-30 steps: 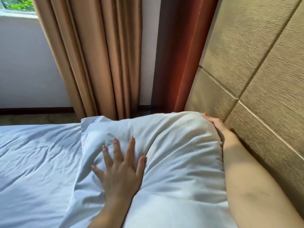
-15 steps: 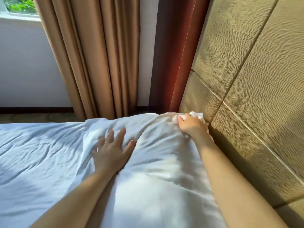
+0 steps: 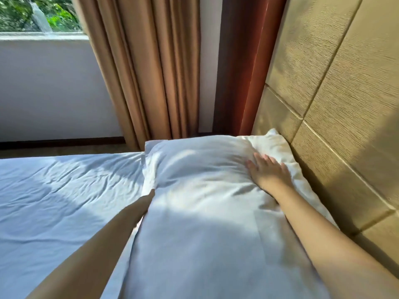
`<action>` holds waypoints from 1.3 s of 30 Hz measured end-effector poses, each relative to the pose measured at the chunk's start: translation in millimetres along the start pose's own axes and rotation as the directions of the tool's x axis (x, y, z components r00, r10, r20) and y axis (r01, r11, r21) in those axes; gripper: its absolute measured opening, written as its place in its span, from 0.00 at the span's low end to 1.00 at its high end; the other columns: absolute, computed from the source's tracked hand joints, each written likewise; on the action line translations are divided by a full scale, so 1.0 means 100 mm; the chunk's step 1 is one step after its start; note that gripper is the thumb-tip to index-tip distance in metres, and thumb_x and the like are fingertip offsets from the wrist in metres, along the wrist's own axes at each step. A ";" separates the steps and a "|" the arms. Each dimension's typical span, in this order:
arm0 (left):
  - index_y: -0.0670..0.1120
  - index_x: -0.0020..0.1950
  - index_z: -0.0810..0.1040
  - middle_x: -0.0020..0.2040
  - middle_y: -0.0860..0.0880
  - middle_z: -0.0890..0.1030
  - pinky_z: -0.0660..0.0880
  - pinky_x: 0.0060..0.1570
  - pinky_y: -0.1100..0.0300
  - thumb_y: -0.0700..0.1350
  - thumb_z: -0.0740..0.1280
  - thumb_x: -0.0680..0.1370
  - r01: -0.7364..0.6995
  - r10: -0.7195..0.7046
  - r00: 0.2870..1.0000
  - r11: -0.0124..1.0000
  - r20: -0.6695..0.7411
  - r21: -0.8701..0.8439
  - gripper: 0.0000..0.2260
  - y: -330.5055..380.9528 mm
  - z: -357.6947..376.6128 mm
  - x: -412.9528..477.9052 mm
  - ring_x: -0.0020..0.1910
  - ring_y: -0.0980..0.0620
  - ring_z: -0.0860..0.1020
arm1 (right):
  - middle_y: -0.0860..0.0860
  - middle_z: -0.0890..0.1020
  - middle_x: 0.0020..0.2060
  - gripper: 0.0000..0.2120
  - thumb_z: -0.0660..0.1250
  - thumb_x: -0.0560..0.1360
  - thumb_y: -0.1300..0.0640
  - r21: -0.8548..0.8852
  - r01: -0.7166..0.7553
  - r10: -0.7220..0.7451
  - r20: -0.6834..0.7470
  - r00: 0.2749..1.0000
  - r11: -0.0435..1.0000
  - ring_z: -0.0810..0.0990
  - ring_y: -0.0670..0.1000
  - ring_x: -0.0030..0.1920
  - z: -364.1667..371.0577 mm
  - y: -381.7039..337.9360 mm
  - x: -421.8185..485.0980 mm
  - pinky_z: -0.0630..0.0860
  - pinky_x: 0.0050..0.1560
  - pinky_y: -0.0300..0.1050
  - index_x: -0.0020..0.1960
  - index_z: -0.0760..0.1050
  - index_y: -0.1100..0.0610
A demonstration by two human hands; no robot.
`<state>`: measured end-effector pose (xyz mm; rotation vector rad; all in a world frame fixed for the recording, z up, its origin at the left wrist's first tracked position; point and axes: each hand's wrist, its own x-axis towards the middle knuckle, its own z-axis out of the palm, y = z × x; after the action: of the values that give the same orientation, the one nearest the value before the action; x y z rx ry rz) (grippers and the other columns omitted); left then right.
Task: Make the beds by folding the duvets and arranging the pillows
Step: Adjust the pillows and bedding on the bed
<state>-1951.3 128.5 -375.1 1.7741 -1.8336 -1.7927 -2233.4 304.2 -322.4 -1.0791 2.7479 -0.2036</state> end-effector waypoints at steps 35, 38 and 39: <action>0.50 0.53 0.73 0.57 0.51 0.76 0.68 0.53 0.51 0.52 0.78 0.61 0.240 -0.145 0.800 0.966 0.582 -0.091 0.25 -2.41 -0.13 -3.41 0.53 0.50 0.75 | 0.57 0.76 0.63 0.23 0.56 0.78 0.39 0.750 -0.173 0.483 0.565 0.668 -0.638 0.75 0.57 0.57 0.19 0.04 -5.21 0.69 0.61 0.53 0.63 0.73 0.54; 0.48 0.55 0.75 0.44 0.47 0.77 0.73 0.43 0.56 0.53 0.71 0.72 0.230 -0.061 0.843 0.939 0.534 -0.255 0.15 -2.15 -0.15 -3.36 0.41 0.50 0.76 | 0.54 0.72 0.67 0.22 0.53 0.81 0.45 0.807 -0.191 0.566 0.539 0.624 -0.558 0.68 0.57 0.68 -0.01 0.08 -5.08 0.67 0.65 0.51 0.69 0.68 0.55; 0.48 0.57 0.75 0.42 0.48 0.76 0.73 0.42 0.58 0.50 0.68 0.75 0.207 -0.048 0.862 0.942 0.504 -0.265 0.13 -2.09 -0.12 -3.36 0.39 0.51 0.76 | 0.54 0.72 0.67 0.20 0.53 0.81 0.47 0.826 -0.178 0.576 0.510 0.639 -0.535 0.68 0.57 0.68 -0.09 0.17 -5.06 0.68 0.63 0.51 0.70 0.67 0.55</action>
<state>-1687.8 413.9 -300.0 1.4422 -1.4462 -2.6127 -1882.4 662.7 -256.3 0.7837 1.4711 -2.0857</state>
